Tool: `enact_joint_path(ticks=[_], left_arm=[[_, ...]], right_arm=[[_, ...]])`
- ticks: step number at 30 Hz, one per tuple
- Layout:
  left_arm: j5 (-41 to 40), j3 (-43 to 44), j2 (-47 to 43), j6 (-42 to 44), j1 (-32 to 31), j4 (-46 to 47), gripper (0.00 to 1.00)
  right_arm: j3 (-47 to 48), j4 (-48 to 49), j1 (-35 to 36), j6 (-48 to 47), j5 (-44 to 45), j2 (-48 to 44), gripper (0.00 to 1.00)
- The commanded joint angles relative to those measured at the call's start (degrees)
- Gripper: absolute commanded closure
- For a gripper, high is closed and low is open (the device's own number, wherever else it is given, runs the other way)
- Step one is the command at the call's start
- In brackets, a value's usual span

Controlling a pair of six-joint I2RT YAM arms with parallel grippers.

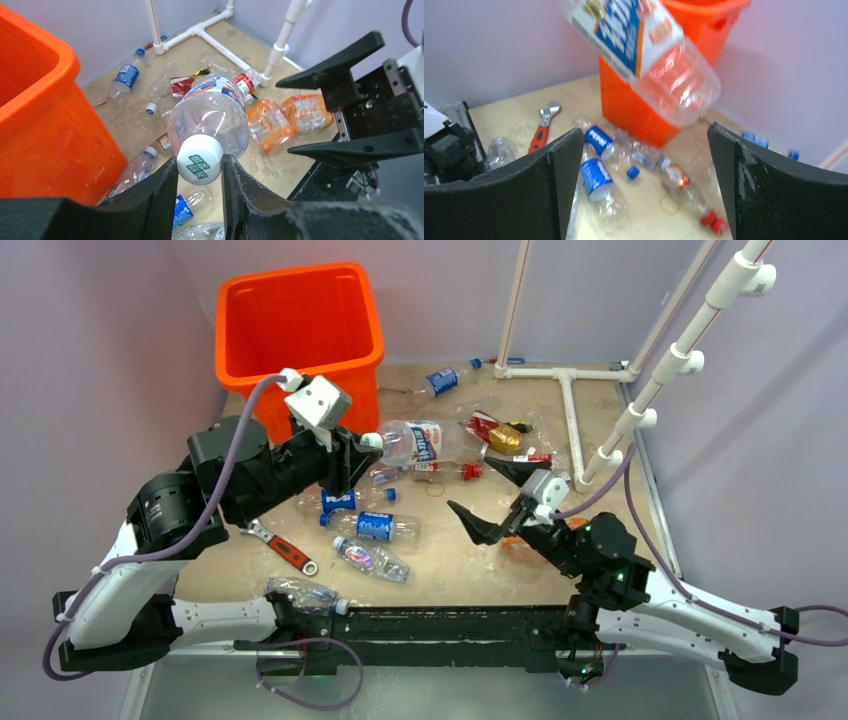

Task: Put the plastic bottles in the bin
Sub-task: Pick up the plastic bottle from the corner of the board.

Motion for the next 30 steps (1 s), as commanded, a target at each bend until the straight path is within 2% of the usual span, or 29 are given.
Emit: enact_joint_path(ticks=[1, 6, 10, 20, 30], left_arm=[[4.77, 6.09, 3.94, 3.44, 0.28, -8.59, 1.00], [7.20, 7.24, 4.77, 3.45, 0.26, -10.47, 1.00], [7.31, 7.20, 4.86, 3.15, 0.20, -10.62, 1.00], [6.98, 7.87, 5.25, 3.28, 0.23, -10.47, 1.00], [10.09, 6.53, 3.95, 2.97, 0.20, -9.34, 1.00]], right_arm=[[-0.05, 12.19, 0.15, -8.76, -6.68, -0.74, 0.04], [2.79, 12.13, 0.16, -15.62, -7.36, 1.77, 0.04], [5.62, 8.37, 0.25, -19.80, -8.31, 5.43, 0.04], [7.36, 4.67, 1.12, -20.62, -13.15, 11.23, 0.02], [7.30, 13.73, 1.22, -25.41, -7.65, 17.21, 0.06]])
